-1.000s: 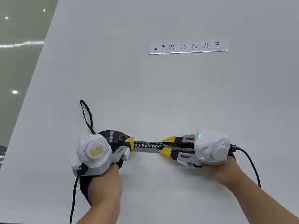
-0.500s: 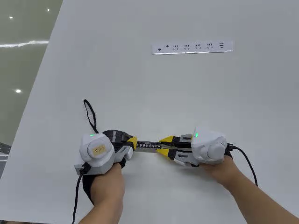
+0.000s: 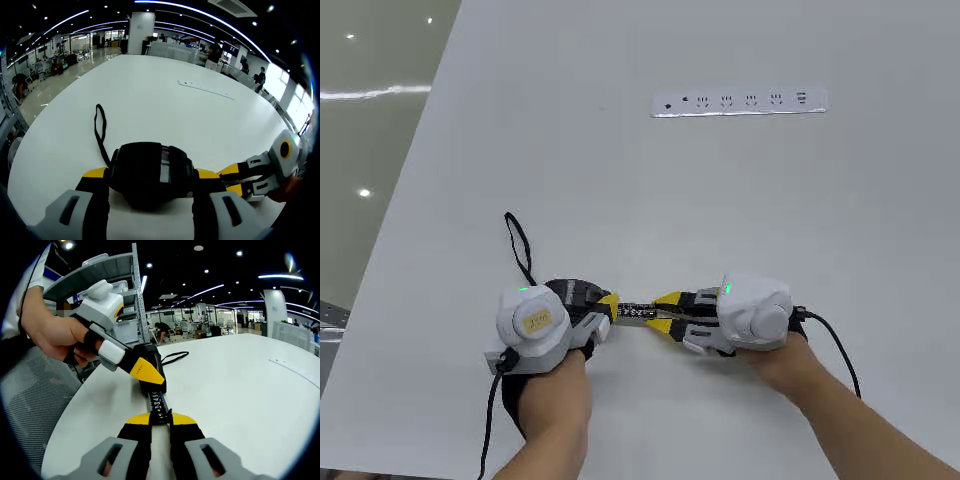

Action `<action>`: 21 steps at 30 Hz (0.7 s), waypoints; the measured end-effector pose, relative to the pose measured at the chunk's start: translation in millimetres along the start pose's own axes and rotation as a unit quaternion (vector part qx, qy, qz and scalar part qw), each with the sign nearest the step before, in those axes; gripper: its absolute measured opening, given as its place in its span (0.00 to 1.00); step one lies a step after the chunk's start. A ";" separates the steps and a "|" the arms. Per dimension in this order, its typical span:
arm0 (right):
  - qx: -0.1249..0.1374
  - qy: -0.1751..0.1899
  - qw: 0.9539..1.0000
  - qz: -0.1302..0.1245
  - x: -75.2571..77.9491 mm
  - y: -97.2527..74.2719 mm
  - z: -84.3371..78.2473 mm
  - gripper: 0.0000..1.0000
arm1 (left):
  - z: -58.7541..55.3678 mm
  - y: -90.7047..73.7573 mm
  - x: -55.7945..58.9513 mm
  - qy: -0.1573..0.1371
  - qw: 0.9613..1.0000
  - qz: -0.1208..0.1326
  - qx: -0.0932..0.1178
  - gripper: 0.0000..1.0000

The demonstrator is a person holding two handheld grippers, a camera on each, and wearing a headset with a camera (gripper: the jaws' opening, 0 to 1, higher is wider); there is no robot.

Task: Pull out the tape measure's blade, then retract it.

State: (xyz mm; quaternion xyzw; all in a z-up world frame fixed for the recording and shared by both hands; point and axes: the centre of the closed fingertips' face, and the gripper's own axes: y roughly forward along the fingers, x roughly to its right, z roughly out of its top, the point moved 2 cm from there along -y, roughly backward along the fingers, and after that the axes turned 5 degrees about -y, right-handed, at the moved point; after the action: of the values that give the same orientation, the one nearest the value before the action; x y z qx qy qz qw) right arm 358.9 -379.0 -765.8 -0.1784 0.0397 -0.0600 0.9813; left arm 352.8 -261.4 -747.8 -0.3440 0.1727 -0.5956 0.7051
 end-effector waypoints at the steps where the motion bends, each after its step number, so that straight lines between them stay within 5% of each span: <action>1: 0.001 0.000 1.000 0.000 0.1 0.7 0.4 0.12 | 0.1 0.0 0.0 0.000 1.000 0.000 0.000 0.65; 21: -0.003 -0.002 1.000 0.008 -3.4 22.2 6.6 0.12 | 0.7 -0.5 0.4 -0.001 1.000 -0.002 0.001 0.65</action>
State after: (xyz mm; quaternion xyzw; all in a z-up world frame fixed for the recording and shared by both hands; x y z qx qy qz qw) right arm 358.5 -355.7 -767.3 -0.1807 0.0395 -0.0516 0.9814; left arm 353.0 -261.6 -746.9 -0.3444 0.1703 -0.5967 0.7046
